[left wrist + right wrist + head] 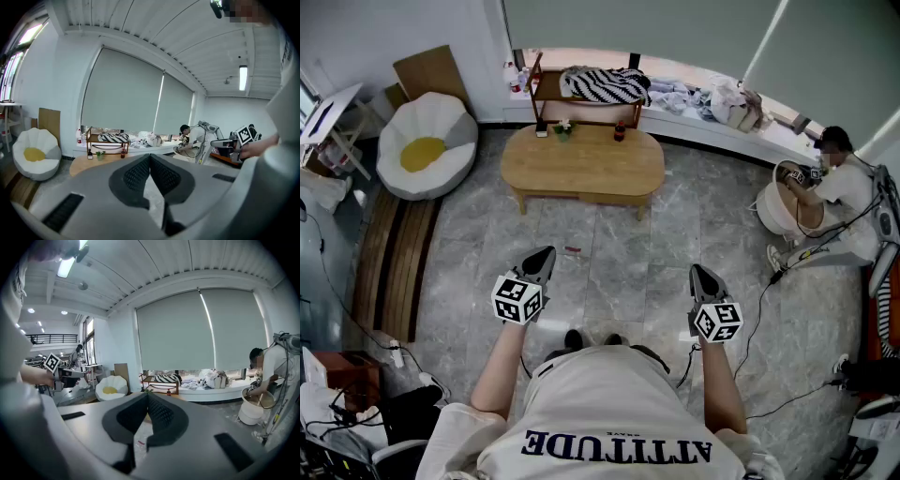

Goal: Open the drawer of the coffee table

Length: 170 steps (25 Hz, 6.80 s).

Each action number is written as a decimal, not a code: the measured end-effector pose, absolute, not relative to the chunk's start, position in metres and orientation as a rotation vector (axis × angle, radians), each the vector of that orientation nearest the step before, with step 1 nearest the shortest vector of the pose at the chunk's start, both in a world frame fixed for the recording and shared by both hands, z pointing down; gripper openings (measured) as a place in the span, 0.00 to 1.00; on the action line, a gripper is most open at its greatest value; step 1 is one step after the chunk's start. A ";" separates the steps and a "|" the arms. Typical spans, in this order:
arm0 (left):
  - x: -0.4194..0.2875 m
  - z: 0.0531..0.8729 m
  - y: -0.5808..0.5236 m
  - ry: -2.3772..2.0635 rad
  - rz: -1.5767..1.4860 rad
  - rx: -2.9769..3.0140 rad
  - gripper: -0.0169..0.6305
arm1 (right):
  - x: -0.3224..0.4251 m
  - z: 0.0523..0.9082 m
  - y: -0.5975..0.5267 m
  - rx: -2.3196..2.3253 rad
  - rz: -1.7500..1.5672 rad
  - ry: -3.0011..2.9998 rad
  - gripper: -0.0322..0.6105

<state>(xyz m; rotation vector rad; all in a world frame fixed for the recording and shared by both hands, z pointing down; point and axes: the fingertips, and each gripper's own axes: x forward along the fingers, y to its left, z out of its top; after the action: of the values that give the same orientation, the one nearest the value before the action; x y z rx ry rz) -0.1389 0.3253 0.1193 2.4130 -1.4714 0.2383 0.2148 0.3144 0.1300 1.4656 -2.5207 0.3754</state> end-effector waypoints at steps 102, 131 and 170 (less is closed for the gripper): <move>-0.177 0.243 -0.052 -1.304 0.386 2.368 0.06 | 0.124 0.279 -0.056 1.549 1.086 -2.389 0.08; -0.084 0.455 -0.136 -1.245 0.527 2.253 0.06 | 0.164 0.561 -0.179 1.374 1.651 -2.218 0.08; -0.073 0.715 -0.123 -1.179 0.523 2.115 0.06 | 0.117 0.863 -0.198 1.263 2.299 -2.220 0.27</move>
<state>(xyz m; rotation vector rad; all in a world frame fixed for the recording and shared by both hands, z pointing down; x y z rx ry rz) -0.0727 -0.1227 0.7153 2.1154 -1.1791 0.5227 0.1167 -0.1975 0.8630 1.2633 -2.2204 2.2993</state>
